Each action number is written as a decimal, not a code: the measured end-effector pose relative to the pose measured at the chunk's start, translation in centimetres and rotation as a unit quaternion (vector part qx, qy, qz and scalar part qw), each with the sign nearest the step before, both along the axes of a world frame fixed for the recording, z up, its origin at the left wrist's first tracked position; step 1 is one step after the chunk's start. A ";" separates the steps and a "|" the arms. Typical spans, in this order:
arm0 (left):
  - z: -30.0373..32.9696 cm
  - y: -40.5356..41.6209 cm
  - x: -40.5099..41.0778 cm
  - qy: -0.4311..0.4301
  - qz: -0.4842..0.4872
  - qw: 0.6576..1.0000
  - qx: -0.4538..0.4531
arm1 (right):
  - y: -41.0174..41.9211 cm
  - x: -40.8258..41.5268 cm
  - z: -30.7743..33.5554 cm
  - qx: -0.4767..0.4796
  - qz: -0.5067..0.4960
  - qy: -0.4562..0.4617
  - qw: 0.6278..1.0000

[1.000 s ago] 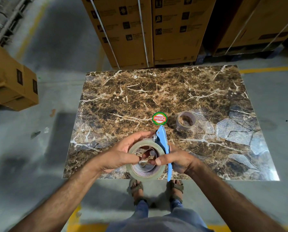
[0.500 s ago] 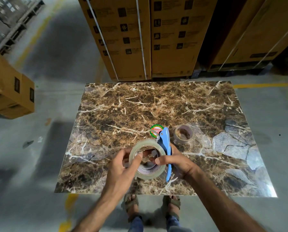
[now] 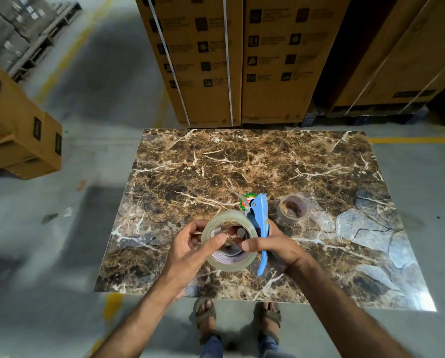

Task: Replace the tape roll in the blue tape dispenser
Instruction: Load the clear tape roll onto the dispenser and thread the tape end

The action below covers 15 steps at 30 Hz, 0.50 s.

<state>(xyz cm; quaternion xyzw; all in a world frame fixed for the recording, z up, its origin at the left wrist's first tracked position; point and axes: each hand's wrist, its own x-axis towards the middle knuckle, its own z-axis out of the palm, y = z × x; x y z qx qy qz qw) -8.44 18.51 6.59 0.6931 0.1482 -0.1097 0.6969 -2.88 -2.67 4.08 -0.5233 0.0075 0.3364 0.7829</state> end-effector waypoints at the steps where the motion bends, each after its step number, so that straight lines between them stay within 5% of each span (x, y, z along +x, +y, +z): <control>1: -0.2 0.2 -0.1 0.005 0.002 1.000 -0.012 | 0.0 -0.1 0.0 0.001 0.004 -0.003 1.000; 15: -1.3 1.2 -0.4 0.070 -0.028 0.993 -0.089 | 0.7 -1.2 0.8 0.010 0.016 0.007 1.000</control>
